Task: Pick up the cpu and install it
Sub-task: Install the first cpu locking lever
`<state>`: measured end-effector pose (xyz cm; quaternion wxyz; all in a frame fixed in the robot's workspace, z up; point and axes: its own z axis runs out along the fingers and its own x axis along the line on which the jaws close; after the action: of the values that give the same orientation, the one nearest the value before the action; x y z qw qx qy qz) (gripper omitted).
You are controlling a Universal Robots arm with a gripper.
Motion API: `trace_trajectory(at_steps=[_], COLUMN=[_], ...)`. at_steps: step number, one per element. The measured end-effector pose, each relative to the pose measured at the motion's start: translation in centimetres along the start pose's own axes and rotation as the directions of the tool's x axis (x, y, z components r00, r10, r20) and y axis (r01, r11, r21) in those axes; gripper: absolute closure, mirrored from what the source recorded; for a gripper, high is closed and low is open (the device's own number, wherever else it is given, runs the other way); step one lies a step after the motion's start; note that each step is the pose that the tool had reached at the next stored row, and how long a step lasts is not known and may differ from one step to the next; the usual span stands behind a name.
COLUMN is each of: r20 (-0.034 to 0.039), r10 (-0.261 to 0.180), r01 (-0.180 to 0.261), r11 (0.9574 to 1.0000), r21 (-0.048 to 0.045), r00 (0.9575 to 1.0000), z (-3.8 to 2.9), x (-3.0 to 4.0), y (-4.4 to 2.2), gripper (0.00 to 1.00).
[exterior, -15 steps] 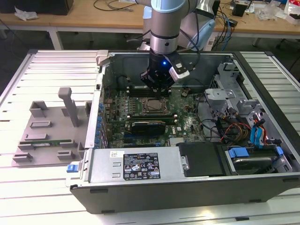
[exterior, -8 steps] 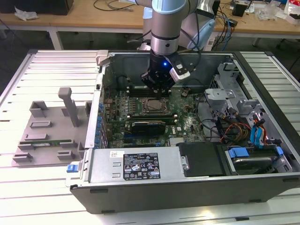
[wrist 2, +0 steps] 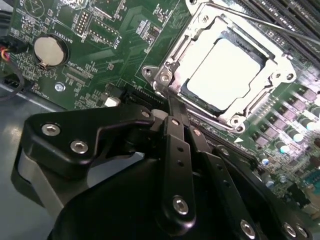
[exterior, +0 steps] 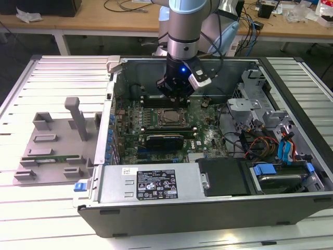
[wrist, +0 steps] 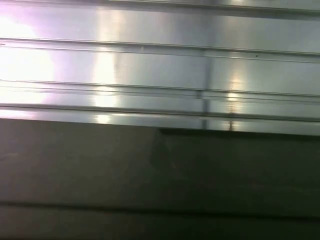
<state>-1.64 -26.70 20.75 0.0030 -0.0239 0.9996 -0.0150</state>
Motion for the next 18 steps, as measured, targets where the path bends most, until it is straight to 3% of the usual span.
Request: trace_trajectory(at_steps=[2, 9, 14, 18], r20=[-0.0002, -0.0003, -0.0004, -0.0007], r10=[0.0, 0.0, 0.0, 0.0], r01=[0.0, 0.0, 0.0, 0.0], r11=[1.0, 1.0, 1.0, 0.9999], r21=[0.0046, 0.0066, 0.0073, 0.0164], r00=[1.0, 1.0, 1.0, 1.0], z=[-0.19, -0.14, -0.34, -0.75], x=[0.01, 0.11, 0.12, 0.12], y=[-0.2, -2.28, -2.41, -2.42], gripper=[0.89, 0.89, 0.89, 0.89])
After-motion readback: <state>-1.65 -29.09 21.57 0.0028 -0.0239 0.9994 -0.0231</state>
